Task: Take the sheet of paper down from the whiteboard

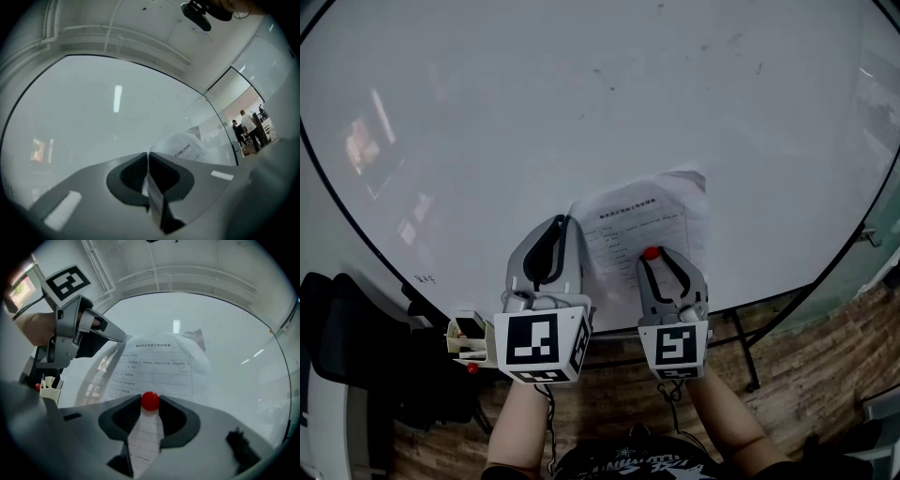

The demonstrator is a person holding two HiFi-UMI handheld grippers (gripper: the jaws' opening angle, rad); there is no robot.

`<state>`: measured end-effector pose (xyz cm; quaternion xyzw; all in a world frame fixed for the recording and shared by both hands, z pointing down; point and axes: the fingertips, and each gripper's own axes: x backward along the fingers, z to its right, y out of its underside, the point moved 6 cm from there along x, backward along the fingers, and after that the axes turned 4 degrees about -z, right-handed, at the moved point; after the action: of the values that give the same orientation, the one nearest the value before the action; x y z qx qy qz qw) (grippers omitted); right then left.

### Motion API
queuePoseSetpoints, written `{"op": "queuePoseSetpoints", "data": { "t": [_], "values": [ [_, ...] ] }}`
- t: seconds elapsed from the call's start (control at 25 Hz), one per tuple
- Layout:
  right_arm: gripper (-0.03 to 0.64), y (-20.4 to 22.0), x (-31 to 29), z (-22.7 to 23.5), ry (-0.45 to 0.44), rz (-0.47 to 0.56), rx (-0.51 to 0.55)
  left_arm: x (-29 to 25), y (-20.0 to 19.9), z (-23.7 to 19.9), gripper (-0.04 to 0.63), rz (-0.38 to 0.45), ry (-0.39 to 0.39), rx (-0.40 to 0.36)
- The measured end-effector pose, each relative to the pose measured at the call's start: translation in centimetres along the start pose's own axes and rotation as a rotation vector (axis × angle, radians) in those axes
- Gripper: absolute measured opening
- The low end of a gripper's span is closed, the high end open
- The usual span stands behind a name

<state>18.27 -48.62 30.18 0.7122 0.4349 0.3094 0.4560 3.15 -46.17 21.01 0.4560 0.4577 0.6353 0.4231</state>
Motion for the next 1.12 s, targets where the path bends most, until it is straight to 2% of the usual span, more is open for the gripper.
{"op": "queuePoseSetpoints", "data": {
  "t": [0.04,0.16,0.32,0.52,0.8,1.12],
  "values": [
    [0.133,0.0,0.0,0.0,-0.001,-0.001,0.001,0.0,0.0,0.0,0.011,-0.007,-0.009,-0.011],
    [0.132,0.0,0.0,0.0,-0.005,-0.001,0.008,0.1,-0.1,0.1,0.009,-0.016,-0.007,-0.03],
    [0.13,0.0,0.1,0.1,-0.01,-0.007,0.01,0.5,-0.2,0.0,0.008,-0.009,0.04,-0.014],
    [0.13,-0.3,0.4,0.1,-0.023,0.005,0.014,1.0,-0.4,0.3,0.008,0.012,0.083,-0.038],
    [0.13,-1.5,2.8,-1.8,-0.031,0.027,0.038,2.2,-1.1,0.3,0.007,0.046,0.108,-0.033],
    [0.13,-2.0,7.0,-4.2,-0.035,0.011,-0.004,6.9,0.3,-0.1,0.008,0.01,0.15,-0.036]
  ]
}}
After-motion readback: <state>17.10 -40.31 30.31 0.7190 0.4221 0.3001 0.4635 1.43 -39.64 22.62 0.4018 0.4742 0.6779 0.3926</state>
